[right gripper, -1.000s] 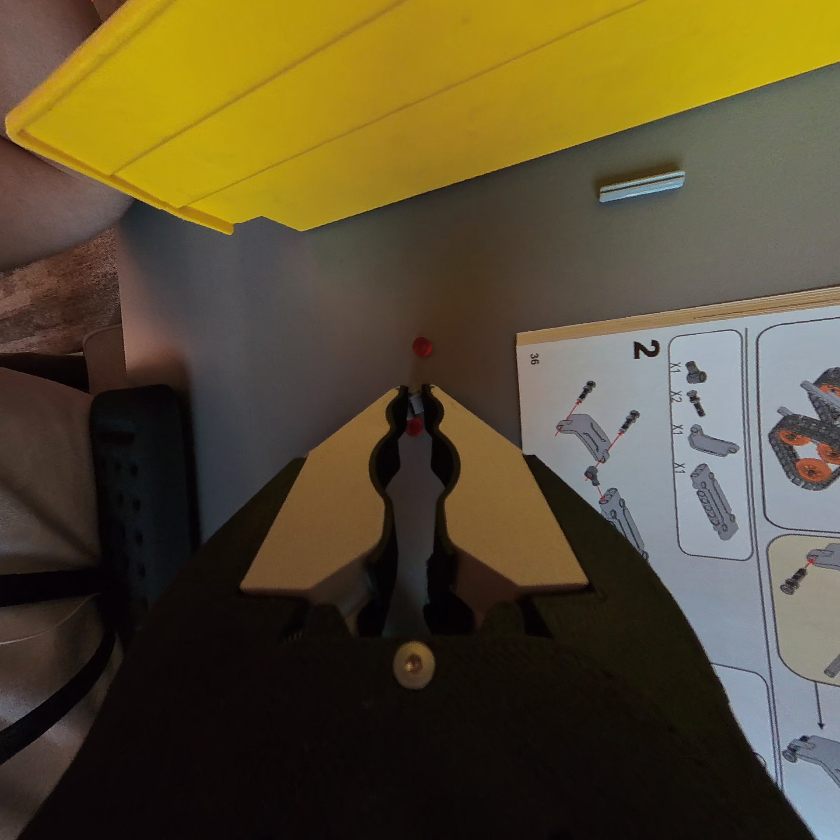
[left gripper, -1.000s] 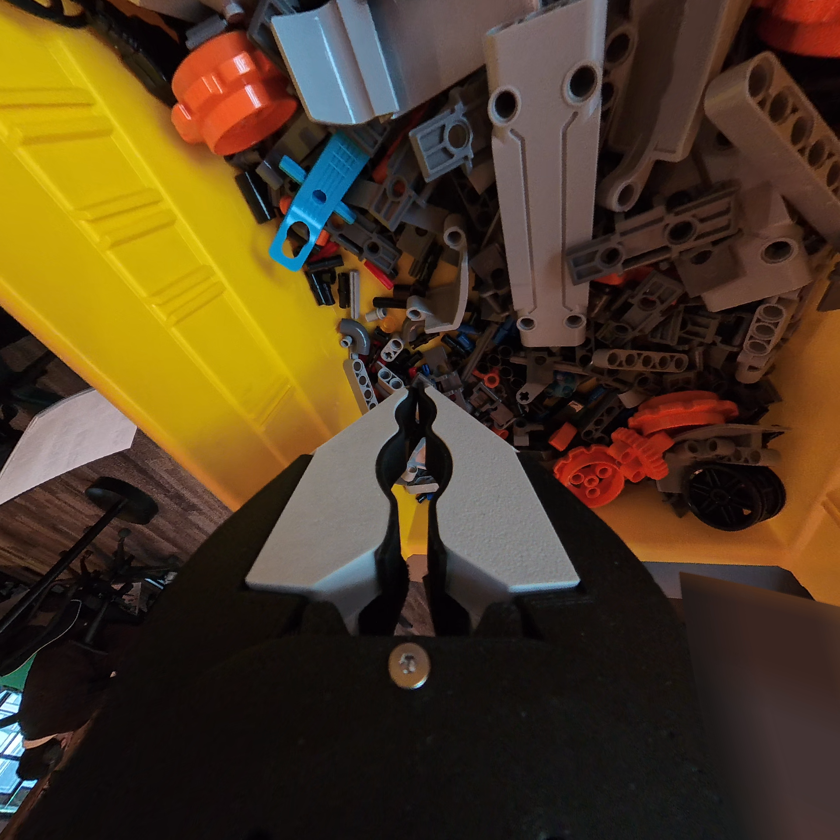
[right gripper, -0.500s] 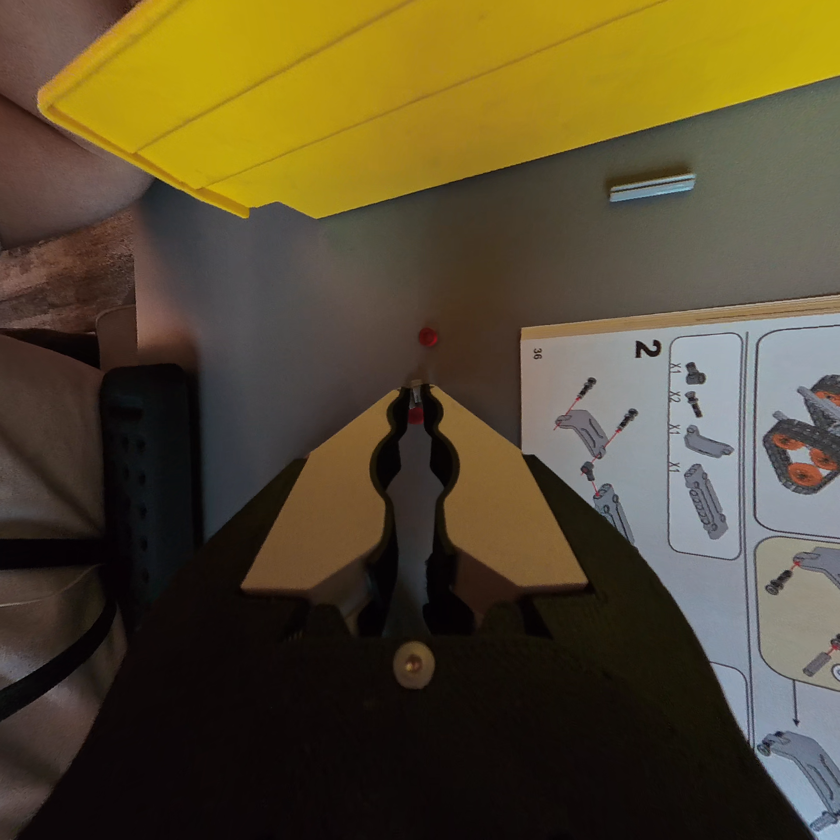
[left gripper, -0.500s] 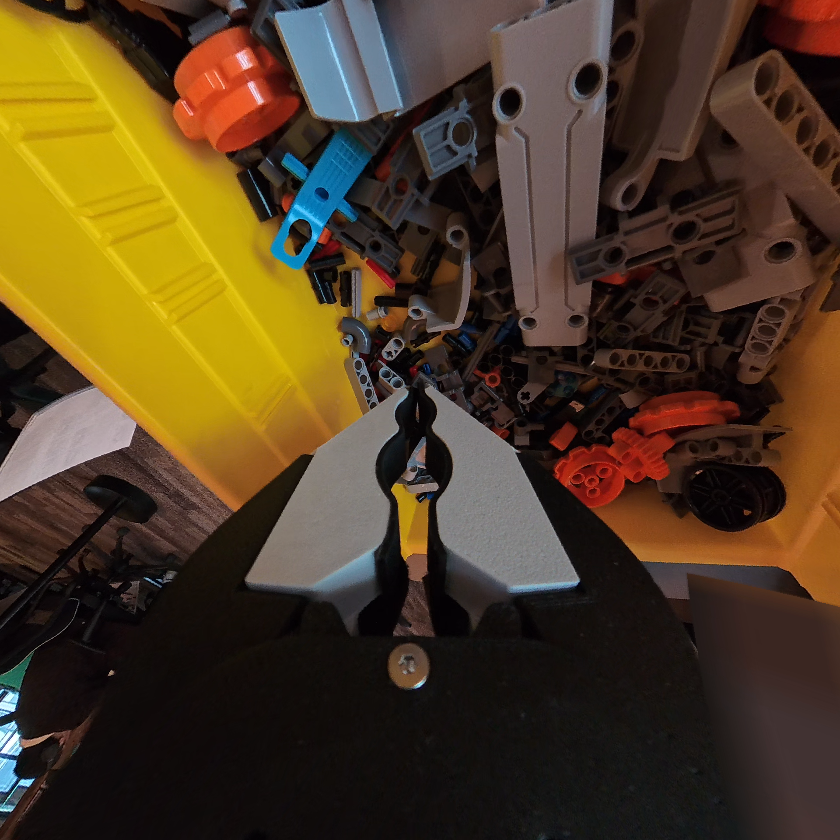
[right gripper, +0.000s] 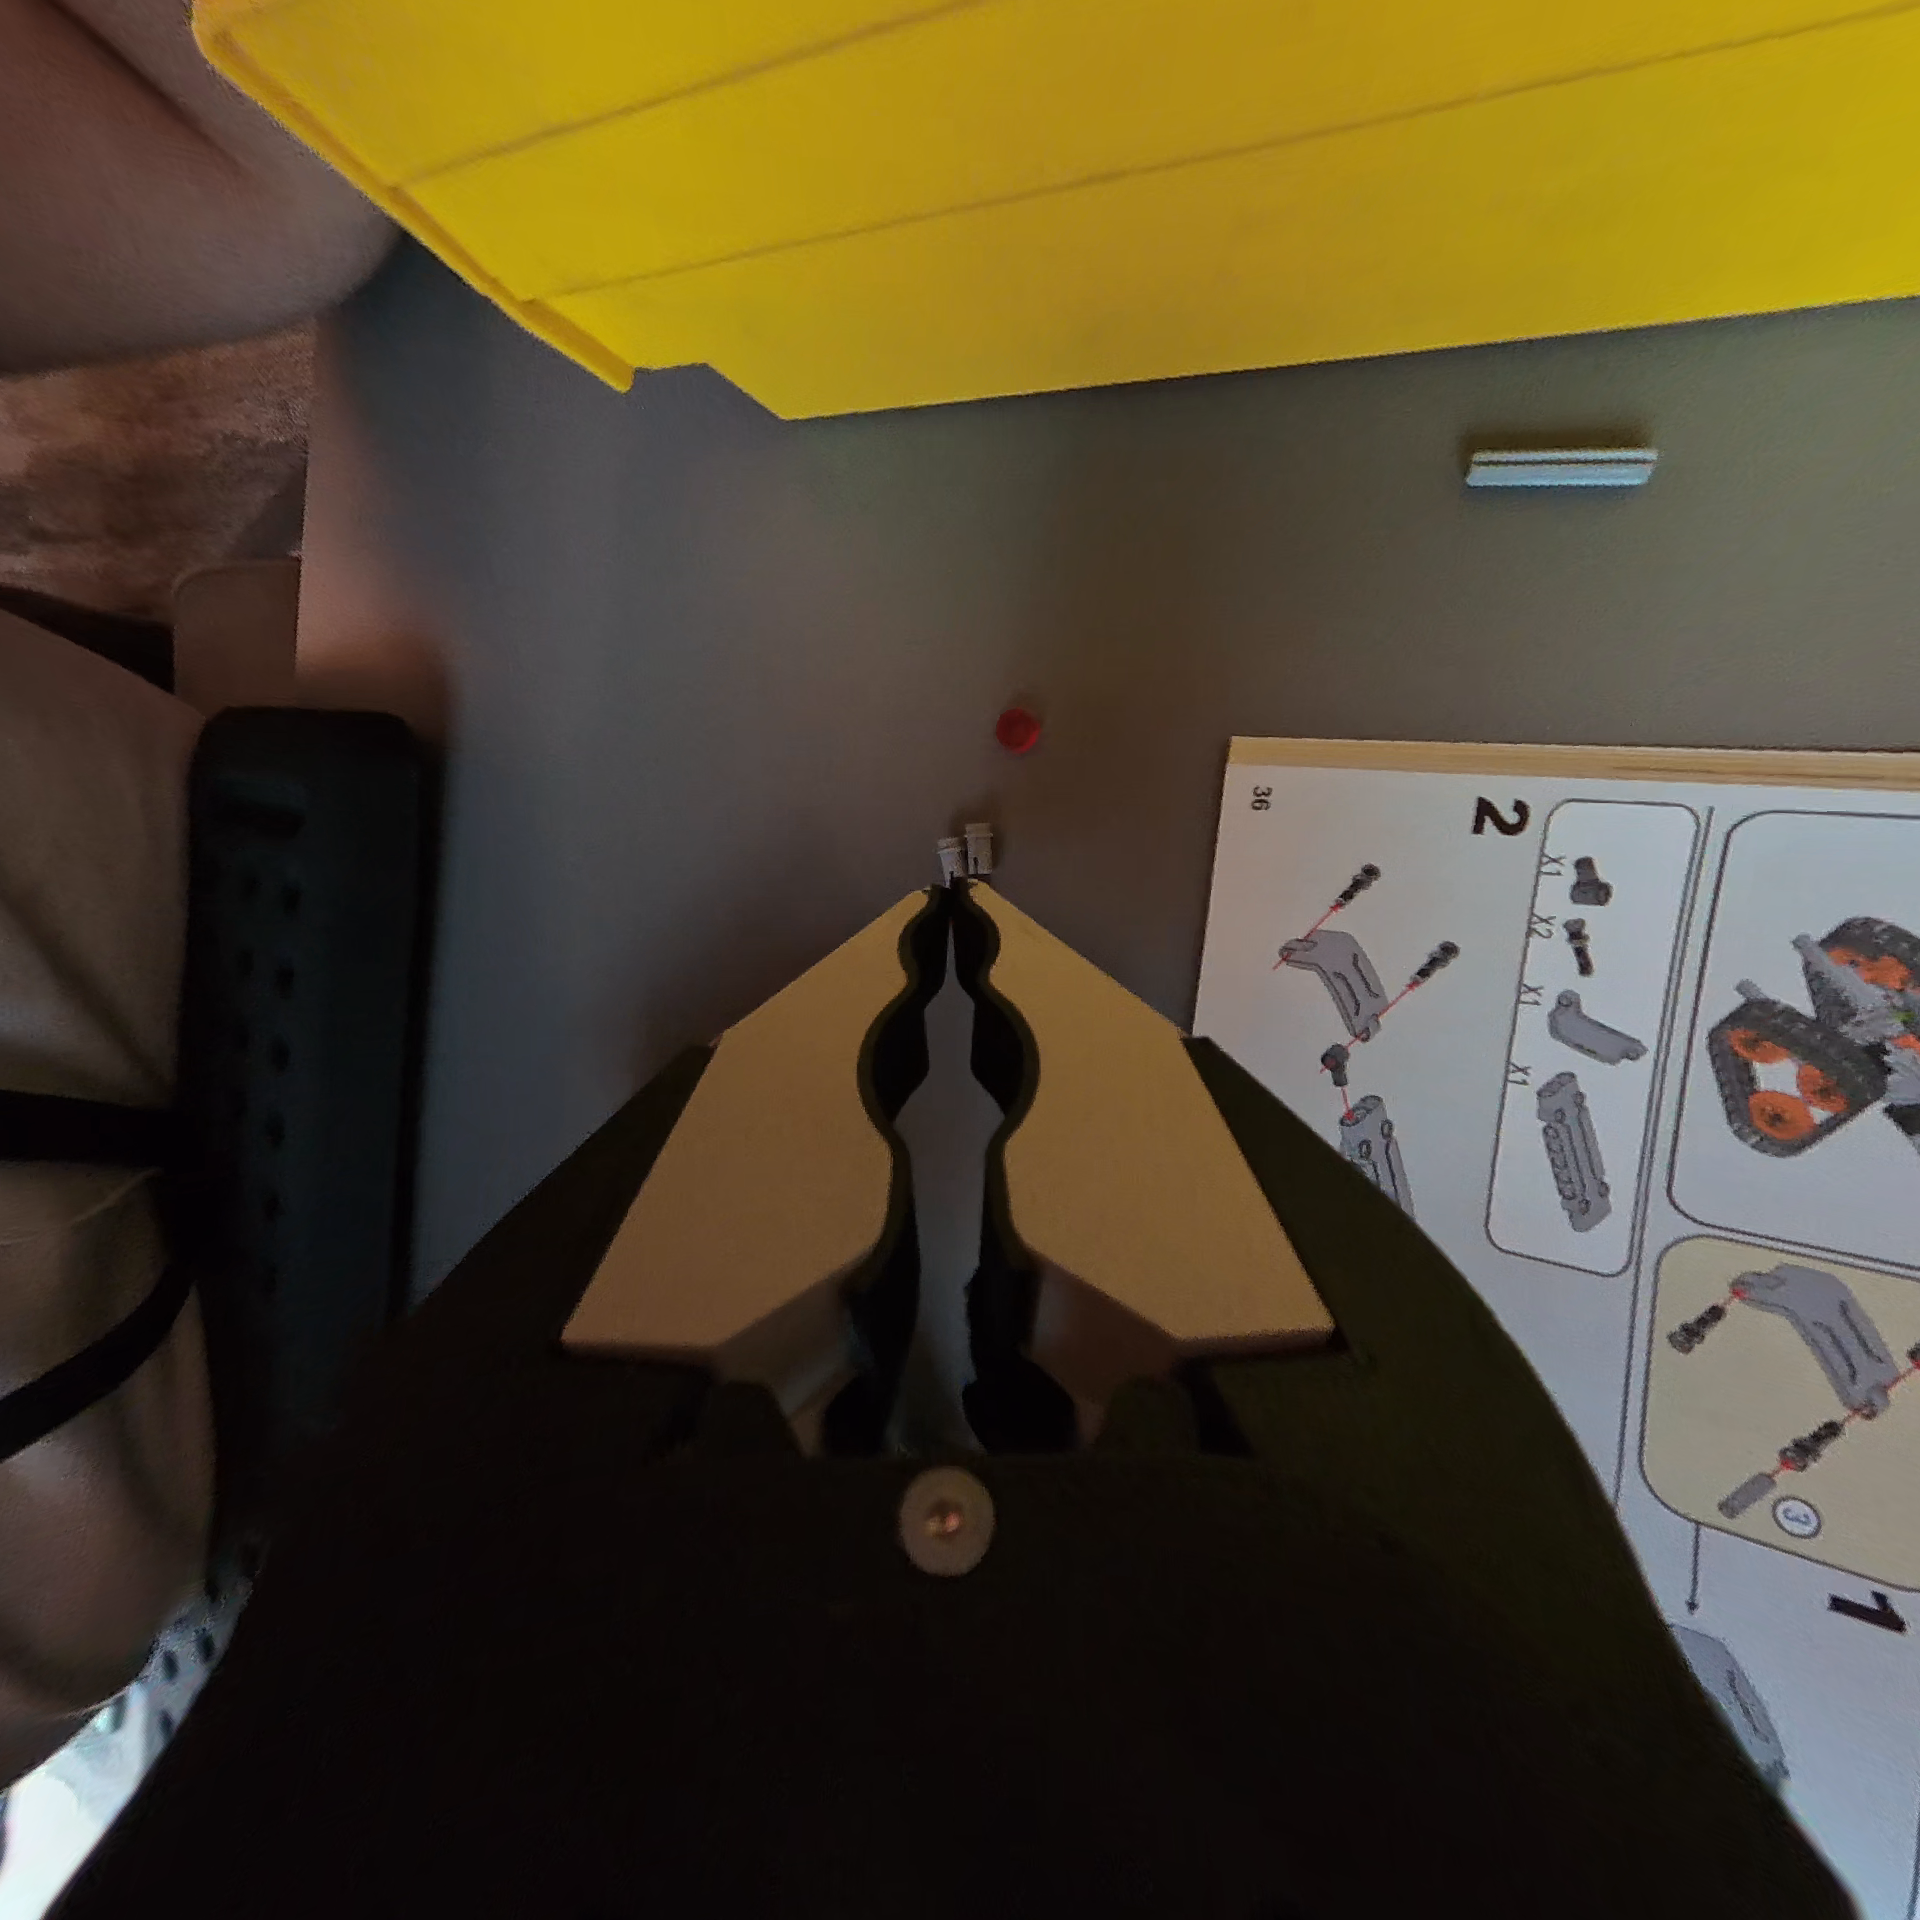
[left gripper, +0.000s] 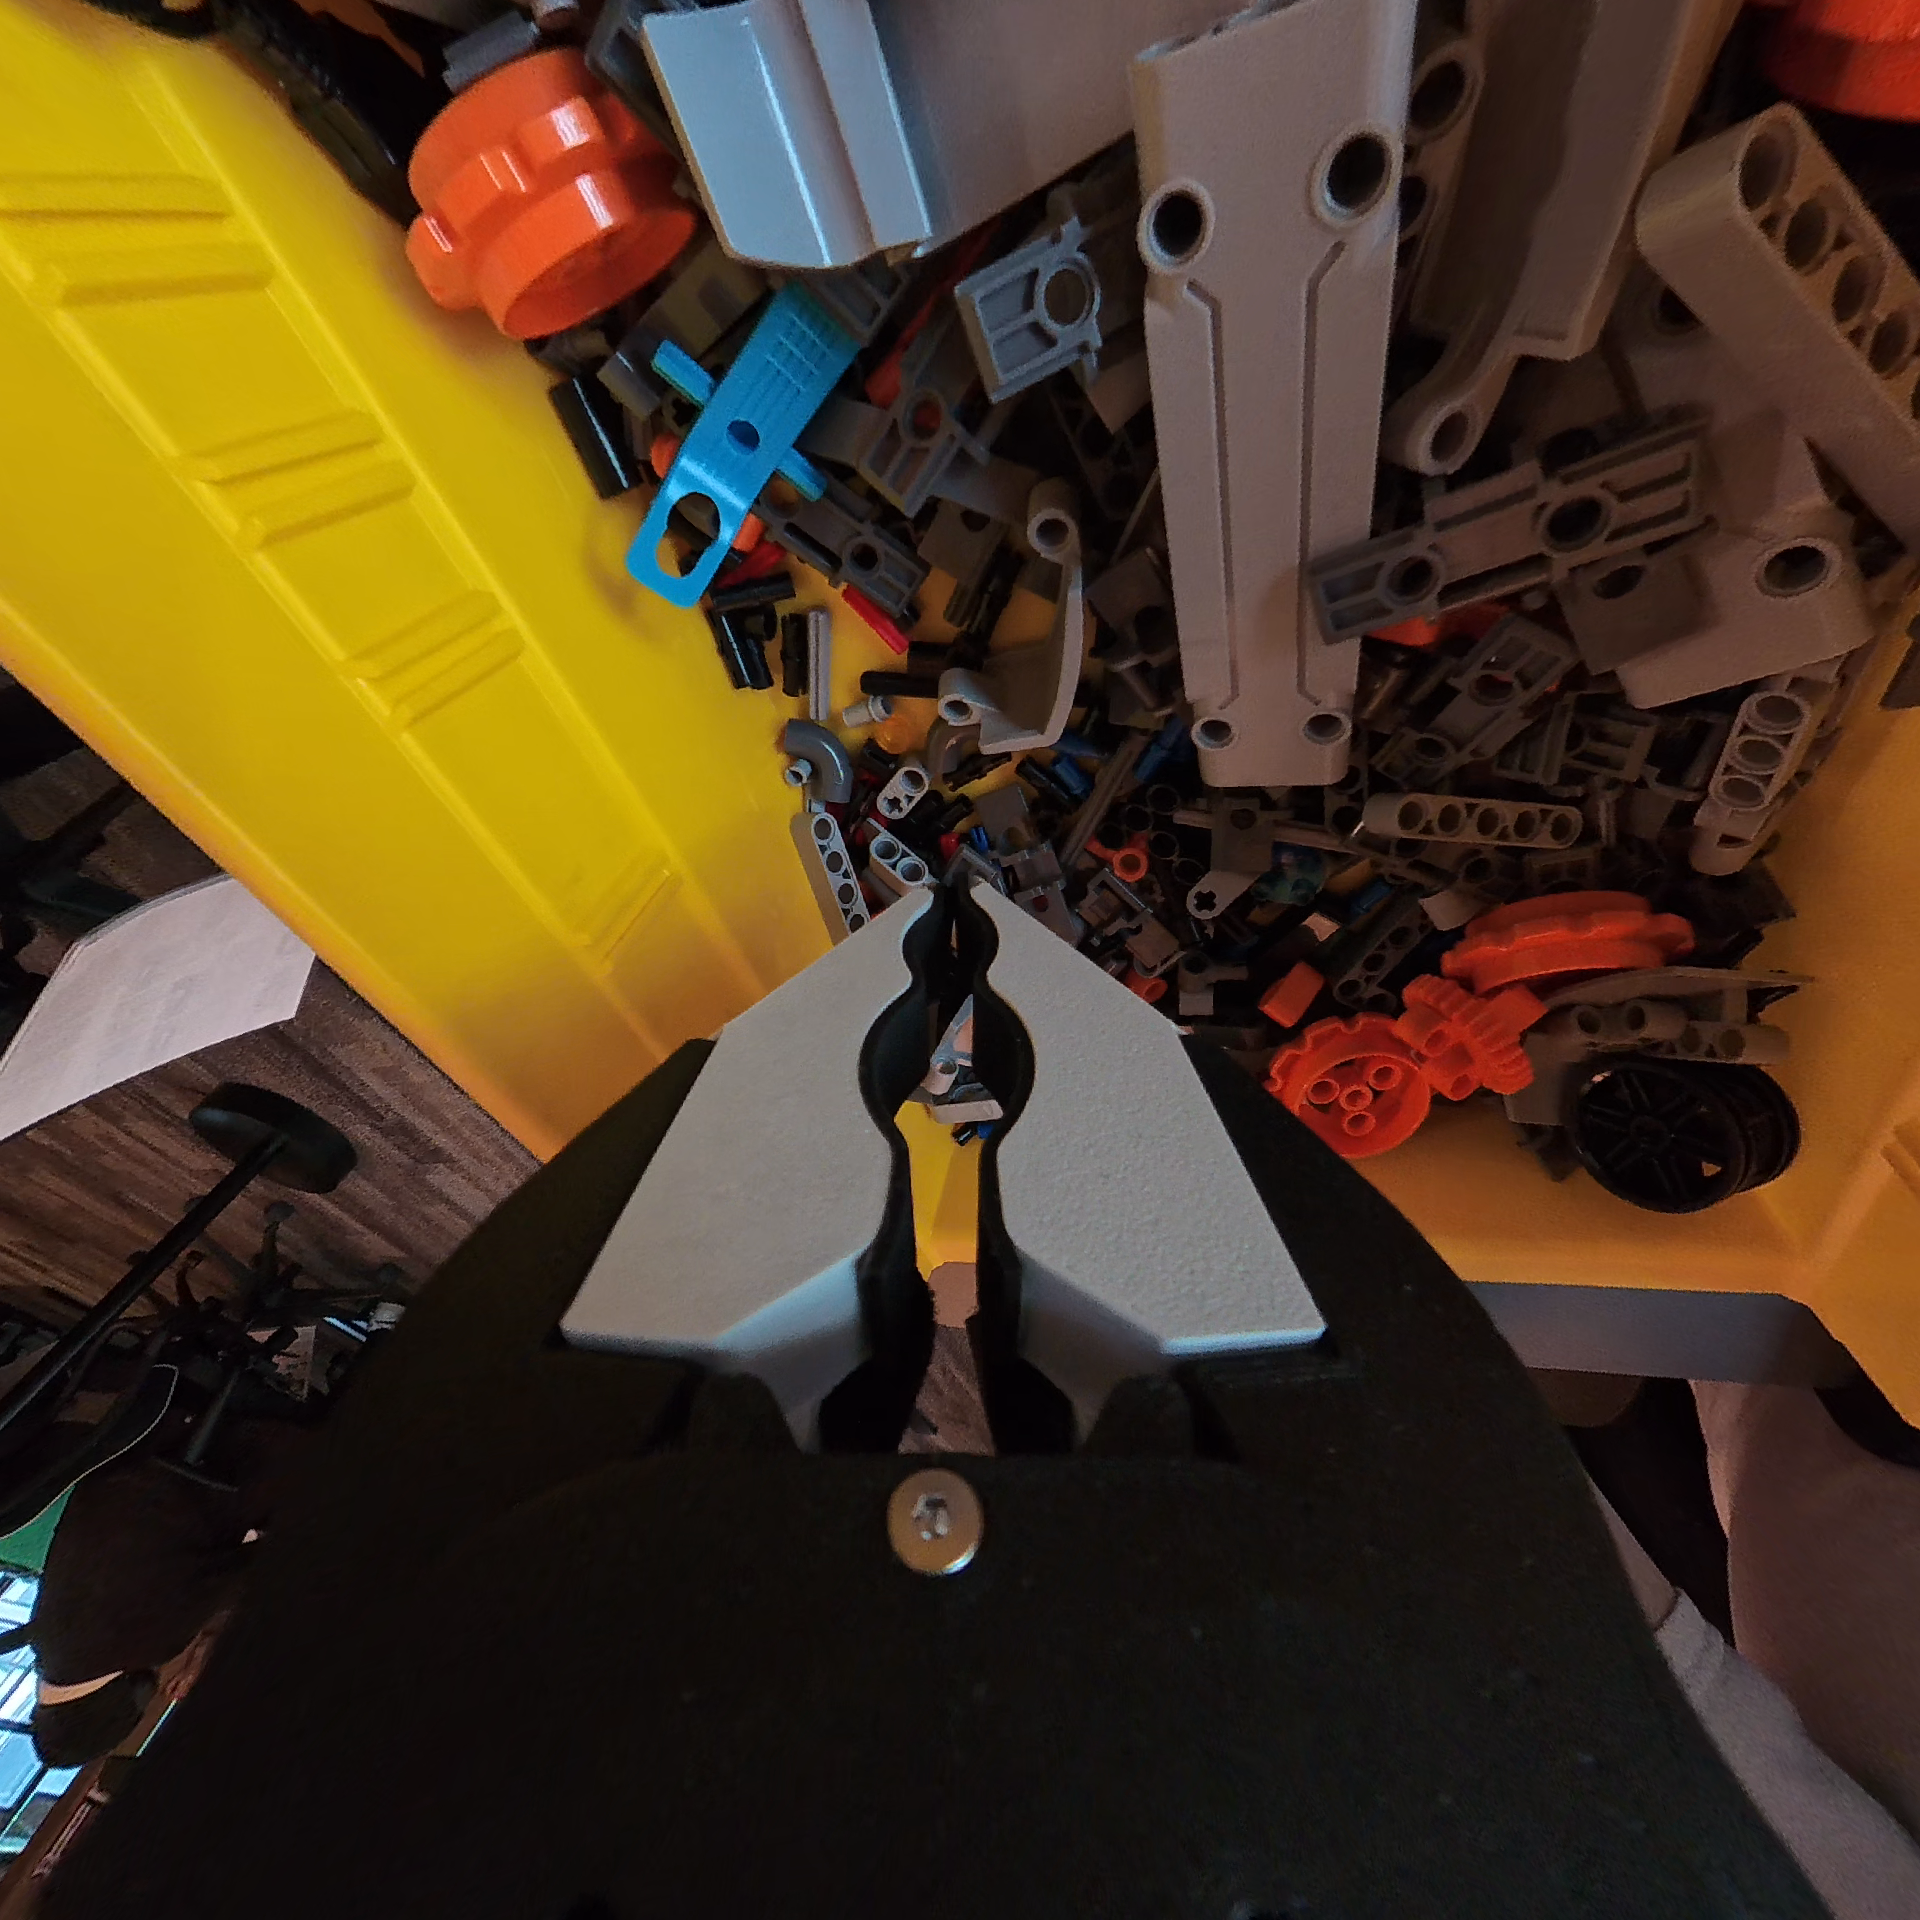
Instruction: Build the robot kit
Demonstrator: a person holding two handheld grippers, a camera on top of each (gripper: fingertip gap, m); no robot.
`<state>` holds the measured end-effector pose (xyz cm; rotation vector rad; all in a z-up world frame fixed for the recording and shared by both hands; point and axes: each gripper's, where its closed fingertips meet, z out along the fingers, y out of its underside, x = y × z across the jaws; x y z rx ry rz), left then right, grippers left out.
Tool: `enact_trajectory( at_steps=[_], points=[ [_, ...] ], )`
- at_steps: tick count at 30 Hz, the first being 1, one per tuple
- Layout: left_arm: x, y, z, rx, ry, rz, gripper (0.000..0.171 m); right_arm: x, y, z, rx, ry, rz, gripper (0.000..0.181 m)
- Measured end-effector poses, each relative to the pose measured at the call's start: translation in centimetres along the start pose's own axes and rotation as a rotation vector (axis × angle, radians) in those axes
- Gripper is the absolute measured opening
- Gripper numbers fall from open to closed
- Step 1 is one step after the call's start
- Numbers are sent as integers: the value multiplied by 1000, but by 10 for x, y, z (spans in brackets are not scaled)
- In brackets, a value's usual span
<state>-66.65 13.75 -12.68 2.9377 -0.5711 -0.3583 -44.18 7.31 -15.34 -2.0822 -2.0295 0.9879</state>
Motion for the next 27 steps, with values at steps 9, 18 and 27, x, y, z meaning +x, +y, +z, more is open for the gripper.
enact_trajectory(
  at_steps=[9,18,27],
  points=[
    [1,0,-1,2,-2,3,0,4,0,1,-15,75,-104,4],
    [1,0,-1,3,-2,4,0,6,1,6,-30,100,-118,7],
    [1,1,0,-3,-2,5,0,5,0,8,-23,92,-110,8]
  ],
)
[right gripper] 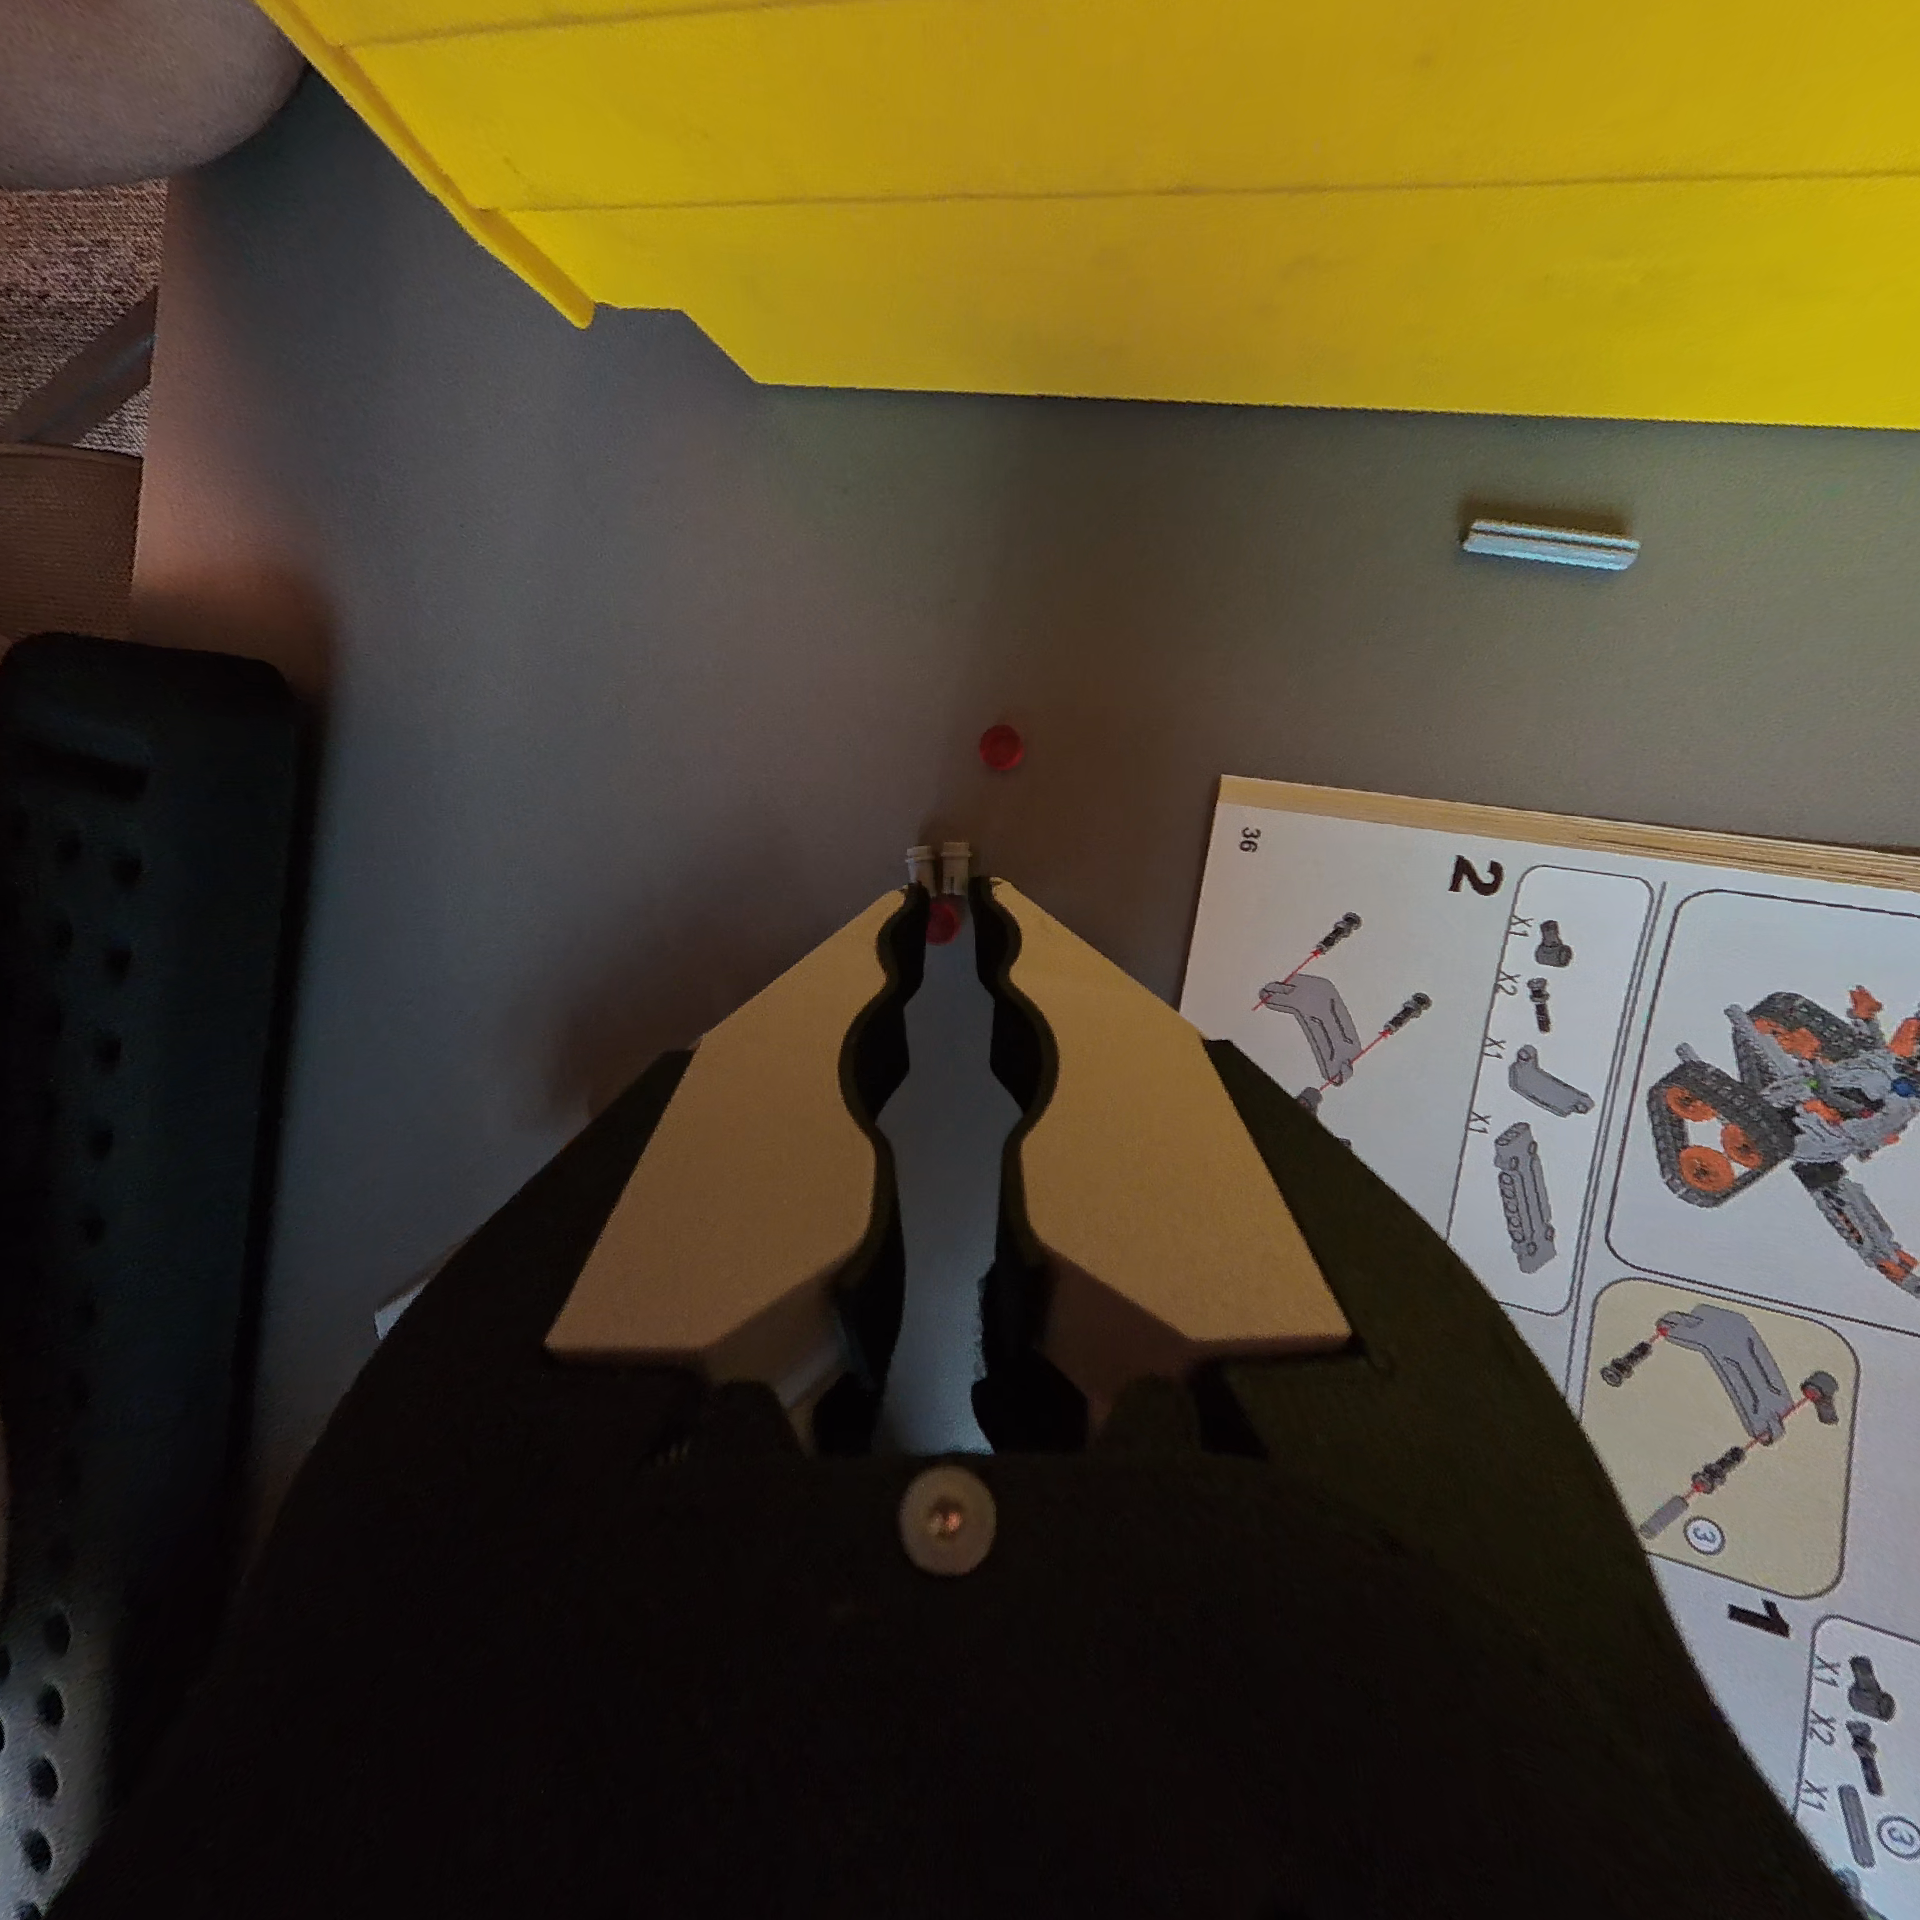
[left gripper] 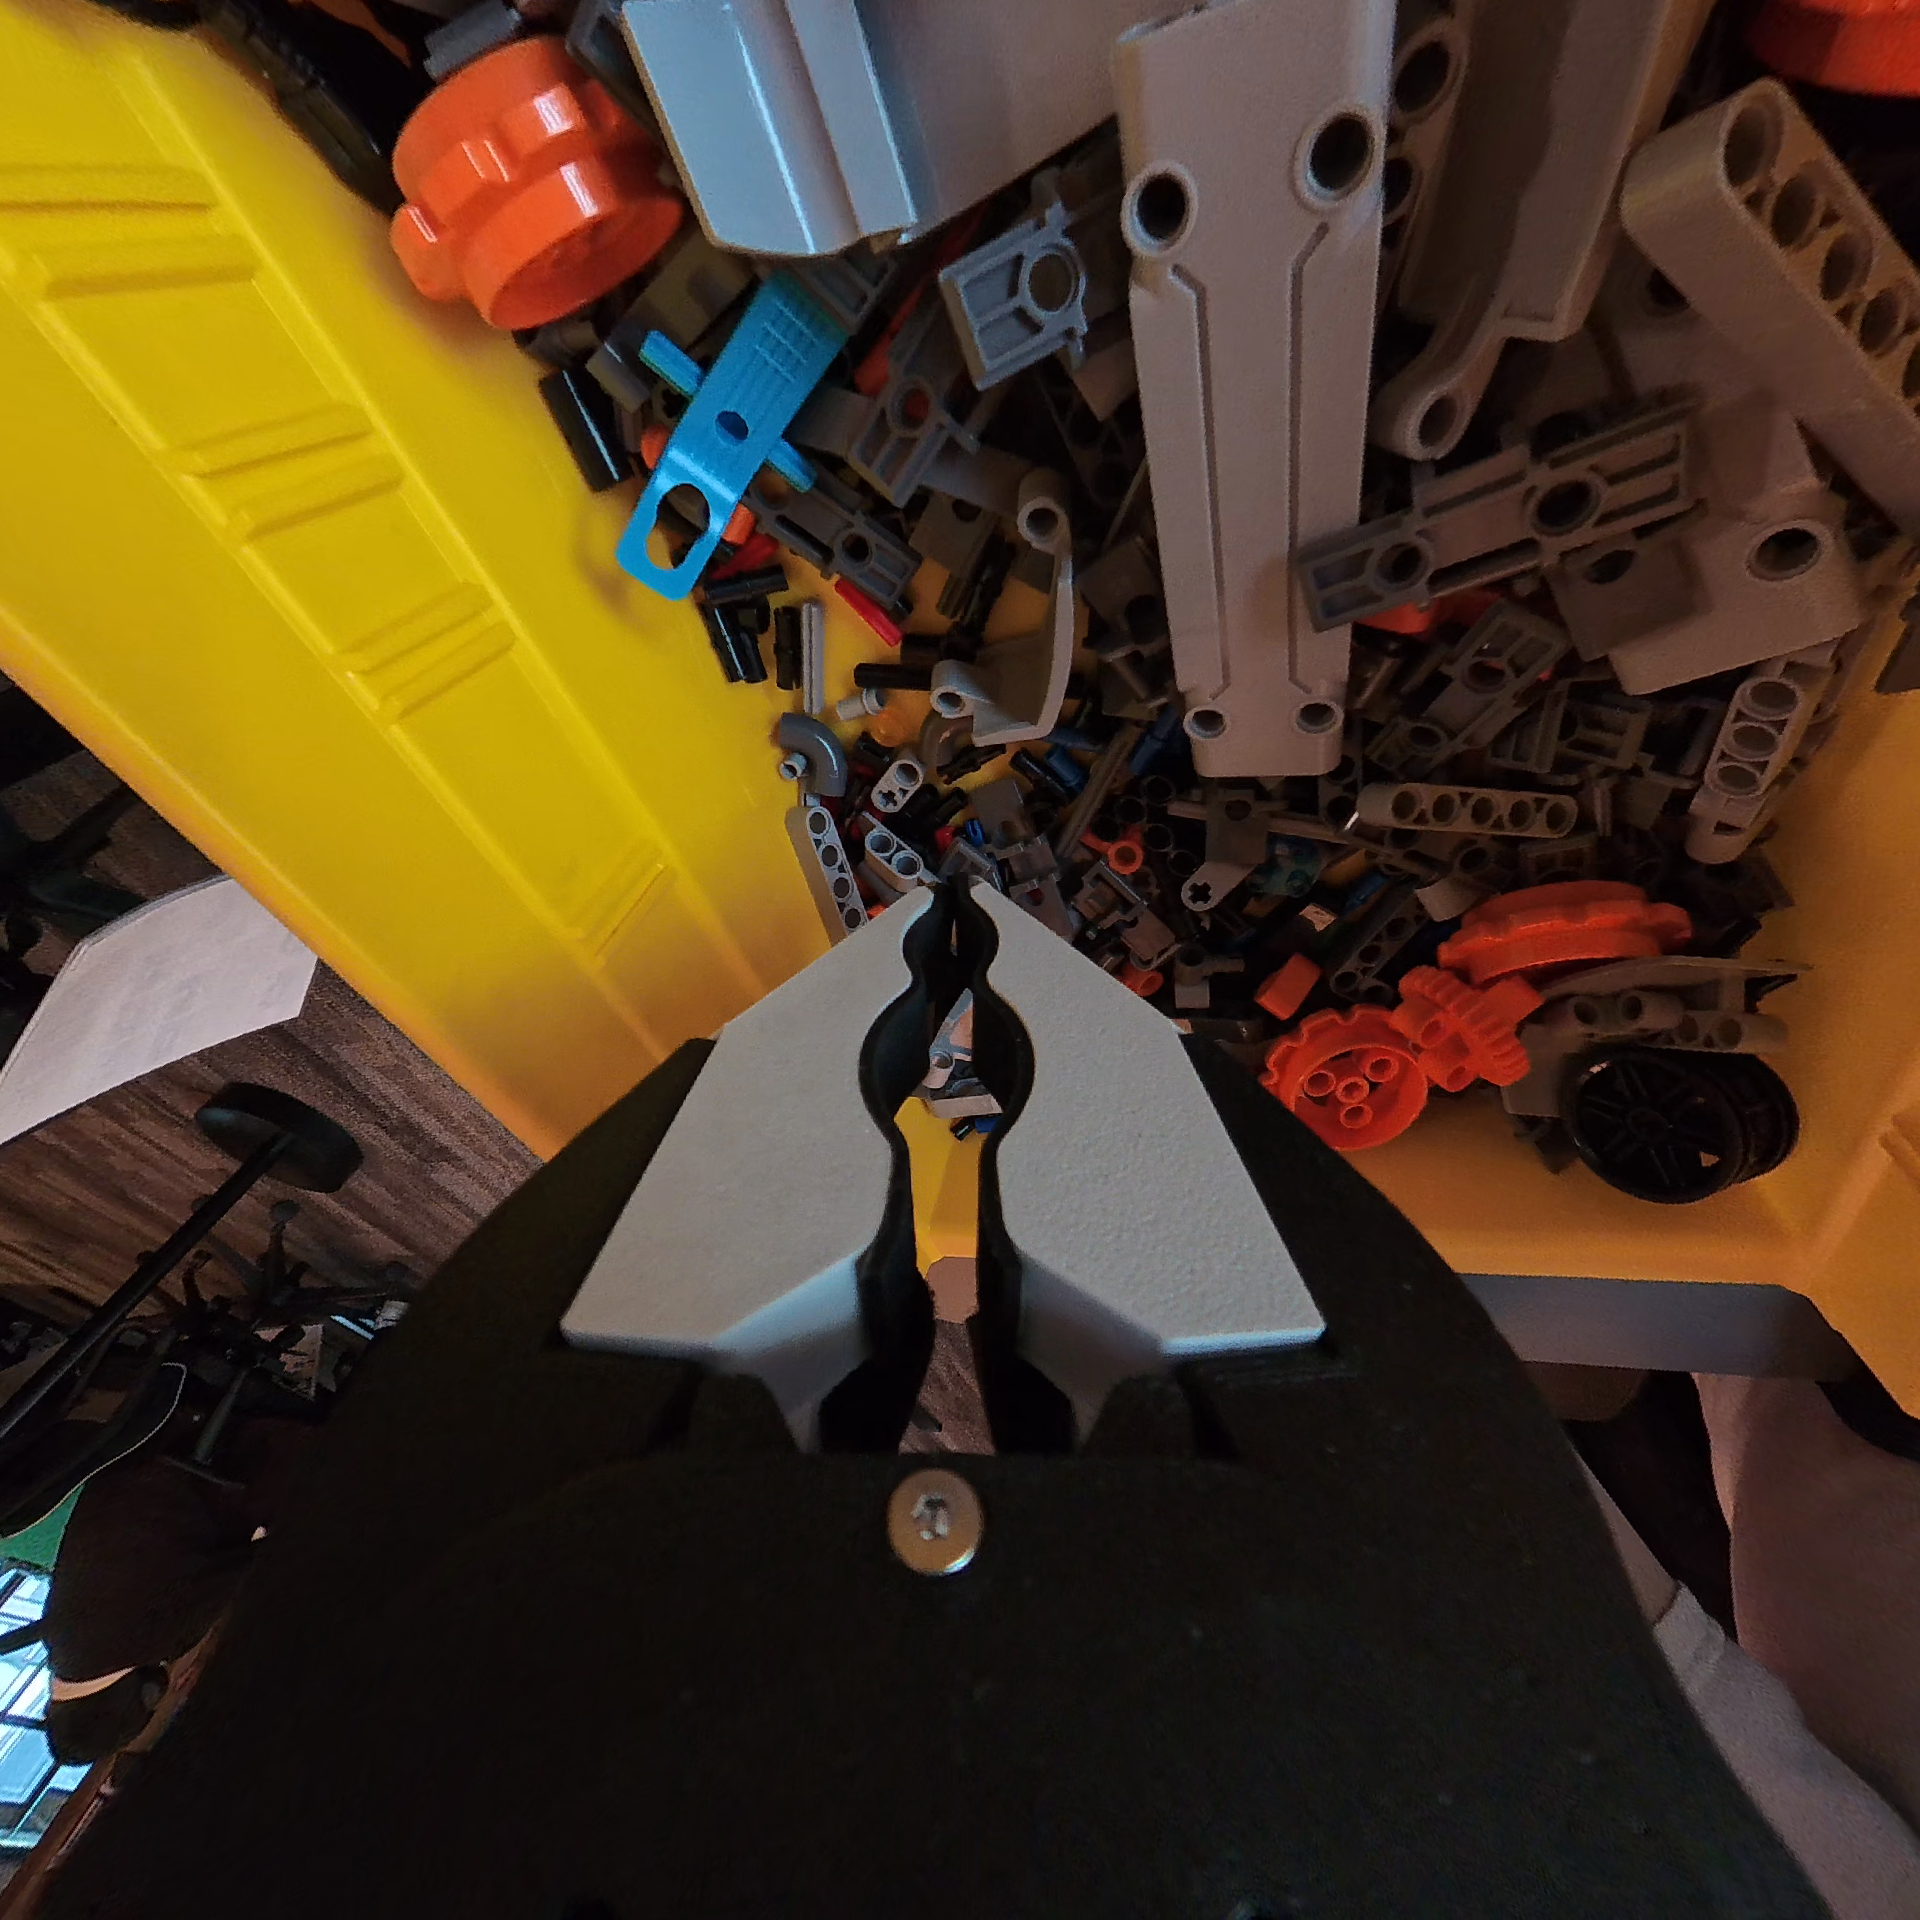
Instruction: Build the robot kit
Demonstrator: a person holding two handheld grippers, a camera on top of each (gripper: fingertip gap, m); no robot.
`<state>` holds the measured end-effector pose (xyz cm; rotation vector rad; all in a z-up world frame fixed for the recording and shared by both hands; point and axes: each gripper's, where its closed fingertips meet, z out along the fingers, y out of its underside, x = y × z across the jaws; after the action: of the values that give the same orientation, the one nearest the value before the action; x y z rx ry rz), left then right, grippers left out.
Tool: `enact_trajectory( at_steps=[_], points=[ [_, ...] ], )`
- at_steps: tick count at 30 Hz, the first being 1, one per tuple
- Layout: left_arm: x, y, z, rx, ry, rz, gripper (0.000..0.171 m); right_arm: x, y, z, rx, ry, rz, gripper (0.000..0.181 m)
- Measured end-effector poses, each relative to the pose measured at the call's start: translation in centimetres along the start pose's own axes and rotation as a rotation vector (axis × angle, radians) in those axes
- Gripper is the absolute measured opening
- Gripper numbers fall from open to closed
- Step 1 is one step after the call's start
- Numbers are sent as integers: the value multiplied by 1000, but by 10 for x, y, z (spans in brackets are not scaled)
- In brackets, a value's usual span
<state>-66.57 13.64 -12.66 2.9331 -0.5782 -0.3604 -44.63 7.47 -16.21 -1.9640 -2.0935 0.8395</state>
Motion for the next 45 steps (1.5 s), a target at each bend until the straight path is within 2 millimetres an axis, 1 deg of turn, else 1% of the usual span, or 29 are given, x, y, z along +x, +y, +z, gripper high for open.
enact_trajectory(
  at_steps=[4,6,9,11,17,19,22,25,27,29,31,34,37,40,41,43,45],
  points=[
    [0,0,0,0,1,-1,0,0,0,-3,-1,4,-3,9],
    [-1,0,0,1,1,-2,0,4,-1,-10,7,32,-4,10],
    [-1,1,-1,2,1,-7,0,9,-8,-26,63,50,13,10],
    [-1,1,-1,2,0,-7,0,12,-8,-31,72,61,24,10],
    [-2,0,-2,8,-5,-5,0,19,-6,-29,76,73,45,11],
    [-1,0,-6,28,2,-6,0,25,-6,-34,96,95,55,11],
    [1,2,-14,78,26,0,0,36,-11,-53,152,161,66,11],
    [9,4,-26,141,80,20,0,37,-25,-78,266,209,61,11],
    [17,6,-33,179,125,50,0,39,-29,-89,309,235,56,12],
    [19,10,-37,199,136,66,0,42,-30,-98,336,262,58,13],
    [20,12,-39,205,143,69,0,43,-36,-113,394,287,59,15],
    [19,15,-37,194,147,66,0,42,-44,-139,496,333,52,17],
    [16,16,-31,176,160,64,0,39,-47,-160,556,373,39,21],
    [9,12,-22,165,197,36,0,12,-62,-175,636,258,34,24],
    [6,12,-19,152,206,7,0,7,-65,-182,665,254,35,24],
    [1,10,-14,142,220,-31,0,6,-63,-189,664,281,36,25],
    [-1,6,-9,132,230,-40,0,9,-58,-194,650,316,38,25]
  ],
)
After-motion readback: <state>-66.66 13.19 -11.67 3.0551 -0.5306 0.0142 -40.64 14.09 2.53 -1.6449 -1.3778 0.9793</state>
